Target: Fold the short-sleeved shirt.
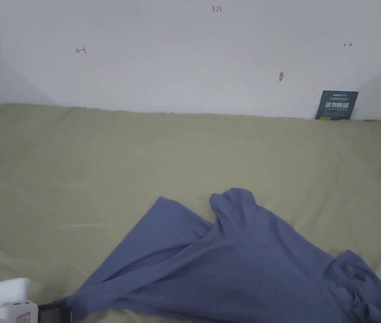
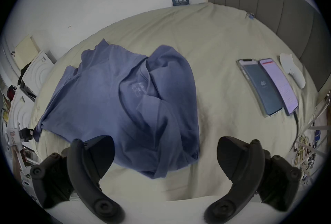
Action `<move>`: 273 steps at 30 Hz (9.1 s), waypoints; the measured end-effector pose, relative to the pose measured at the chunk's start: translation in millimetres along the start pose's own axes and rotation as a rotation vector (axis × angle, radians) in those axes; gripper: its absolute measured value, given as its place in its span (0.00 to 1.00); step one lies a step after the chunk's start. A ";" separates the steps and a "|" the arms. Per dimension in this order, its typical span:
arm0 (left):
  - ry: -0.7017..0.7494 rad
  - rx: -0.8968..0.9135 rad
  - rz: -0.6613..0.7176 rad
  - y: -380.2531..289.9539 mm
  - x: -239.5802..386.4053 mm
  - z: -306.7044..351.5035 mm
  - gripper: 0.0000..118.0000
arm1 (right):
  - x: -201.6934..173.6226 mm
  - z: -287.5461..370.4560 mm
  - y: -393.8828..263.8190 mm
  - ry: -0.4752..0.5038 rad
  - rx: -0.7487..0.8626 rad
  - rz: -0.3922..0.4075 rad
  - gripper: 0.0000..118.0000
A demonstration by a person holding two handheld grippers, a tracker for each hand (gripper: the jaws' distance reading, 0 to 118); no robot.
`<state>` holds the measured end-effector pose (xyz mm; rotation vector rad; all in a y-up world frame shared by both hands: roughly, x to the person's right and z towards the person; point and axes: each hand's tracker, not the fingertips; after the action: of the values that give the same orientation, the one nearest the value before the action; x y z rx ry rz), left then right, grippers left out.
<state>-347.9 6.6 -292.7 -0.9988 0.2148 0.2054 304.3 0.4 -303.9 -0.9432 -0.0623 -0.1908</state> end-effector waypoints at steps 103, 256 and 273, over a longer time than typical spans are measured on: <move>-0.167 0.210 0.037 82.7 20.7 76.2 0.04 | -102.8 161.8 190.2 0.076 0.369 0.506 0.01; 0.008 0.059 -0.124 -42.3 15.8 0.3 0.88 | -10.1 49.1 -71.2 0.000 0.111 0.211 0.00; -0.027 0.028 -0.099 -41.6 11.5 7.5 0.07 | -23.9 26.4 -54.1 0.081 0.034 0.333 1.00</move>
<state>-325.1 -8.1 -258.4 -0.9758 0.1423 0.1253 271.3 -5.9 -248.5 -0.8977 0.1648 0.0800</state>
